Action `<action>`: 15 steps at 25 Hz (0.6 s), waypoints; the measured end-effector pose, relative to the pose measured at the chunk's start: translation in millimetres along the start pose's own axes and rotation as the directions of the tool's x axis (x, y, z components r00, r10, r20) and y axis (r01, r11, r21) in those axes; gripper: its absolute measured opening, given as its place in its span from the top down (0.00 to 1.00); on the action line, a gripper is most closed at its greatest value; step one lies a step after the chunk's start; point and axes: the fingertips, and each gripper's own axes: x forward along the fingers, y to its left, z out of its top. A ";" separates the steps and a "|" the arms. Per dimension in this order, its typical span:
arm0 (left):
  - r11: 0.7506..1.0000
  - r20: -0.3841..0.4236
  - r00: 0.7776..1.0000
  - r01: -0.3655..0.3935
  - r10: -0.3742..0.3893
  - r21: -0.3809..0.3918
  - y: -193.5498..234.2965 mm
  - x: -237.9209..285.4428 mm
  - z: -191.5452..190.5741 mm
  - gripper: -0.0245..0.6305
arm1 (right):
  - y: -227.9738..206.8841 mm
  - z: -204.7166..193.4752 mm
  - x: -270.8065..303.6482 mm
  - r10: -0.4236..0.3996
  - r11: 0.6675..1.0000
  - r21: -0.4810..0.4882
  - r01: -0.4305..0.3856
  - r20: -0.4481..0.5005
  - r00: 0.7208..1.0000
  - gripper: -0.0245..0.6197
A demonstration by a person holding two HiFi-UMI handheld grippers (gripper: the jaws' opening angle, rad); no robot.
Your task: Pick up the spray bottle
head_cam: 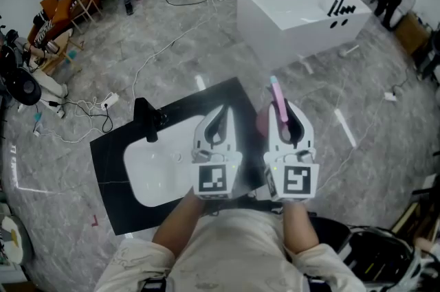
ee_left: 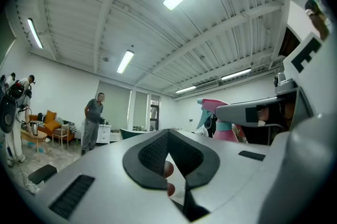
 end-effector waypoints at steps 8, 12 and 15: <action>1.000 0.002 1.000 -0.002 0.002 -0.001 -2.0 -0.1 1.8 0.96 | -3.3 0.8 -1.7 0.002 1.000 -0.003 -0.002 0.011 1.000 0.82; 1.000 -0.002 1.000 -0.002 0.002 -0.001 -2.8 0.6 1.5 0.96 | -3.6 -3.1 -1.9 0.007 1.000 -0.011 -0.007 -0.006 1.000 0.82; 1.000 -0.005 1.000 -0.002 0.002 -0.003 -2.9 1.3 0.2 0.96 | -3.5 -8.1 -2.6 0.006 1.000 -0.015 -0.007 -0.029 1.000 0.82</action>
